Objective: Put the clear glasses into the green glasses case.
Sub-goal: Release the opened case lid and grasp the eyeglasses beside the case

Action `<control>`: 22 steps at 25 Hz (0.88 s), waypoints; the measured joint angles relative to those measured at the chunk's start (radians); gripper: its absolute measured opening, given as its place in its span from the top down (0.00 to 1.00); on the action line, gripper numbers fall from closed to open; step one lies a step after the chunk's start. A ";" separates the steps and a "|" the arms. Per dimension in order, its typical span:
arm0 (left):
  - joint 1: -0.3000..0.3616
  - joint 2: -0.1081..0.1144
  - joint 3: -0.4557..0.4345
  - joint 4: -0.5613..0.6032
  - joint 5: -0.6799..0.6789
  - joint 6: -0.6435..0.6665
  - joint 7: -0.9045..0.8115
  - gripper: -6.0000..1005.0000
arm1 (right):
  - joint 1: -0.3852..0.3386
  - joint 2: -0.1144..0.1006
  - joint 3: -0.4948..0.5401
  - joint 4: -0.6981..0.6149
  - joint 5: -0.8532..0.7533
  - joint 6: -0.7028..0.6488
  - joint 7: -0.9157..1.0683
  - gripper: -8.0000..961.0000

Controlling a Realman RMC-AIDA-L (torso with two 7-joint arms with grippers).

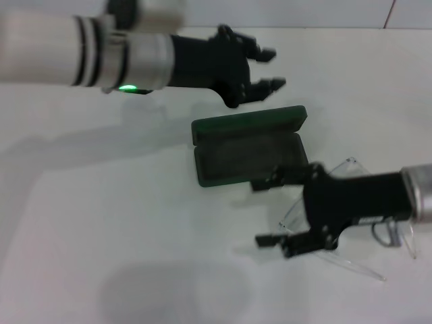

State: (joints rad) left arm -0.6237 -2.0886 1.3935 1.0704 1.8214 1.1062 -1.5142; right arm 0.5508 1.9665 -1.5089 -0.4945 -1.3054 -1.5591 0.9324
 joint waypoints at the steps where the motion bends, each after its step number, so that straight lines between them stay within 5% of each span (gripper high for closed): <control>1: 0.029 0.001 -0.007 0.011 -0.048 0.002 0.019 0.58 | -0.004 -0.010 0.020 -0.008 -0.001 0.000 0.003 0.17; 7: 0.268 0.003 -0.090 -0.005 -0.477 0.124 0.216 0.57 | -0.010 -0.079 0.144 -0.232 -0.222 0.026 0.205 0.17; 9: 0.319 0.003 -0.126 -0.058 -0.586 0.187 0.259 0.57 | -0.001 -0.080 0.197 -0.374 -0.401 0.018 0.322 0.17; 15: 0.346 0.006 -0.298 -0.335 -0.715 0.369 0.349 0.56 | 0.087 -0.029 0.279 -0.691 -0.844 -0.084 0.589 0.17; 22: 0.332 0.011 -0.355 -0.447 -0.702 0.431 0.388 0.53 | 0.253 0.037 0.260 -0.708 -1.115 -0.192 0.696 0.17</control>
State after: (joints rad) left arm -0.2913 -2.0779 1.0383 0.6235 1.1195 1.5369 -1.1266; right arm 0.8038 2.0034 -1.2492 -1.2027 -2.4203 -1.7511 1.6280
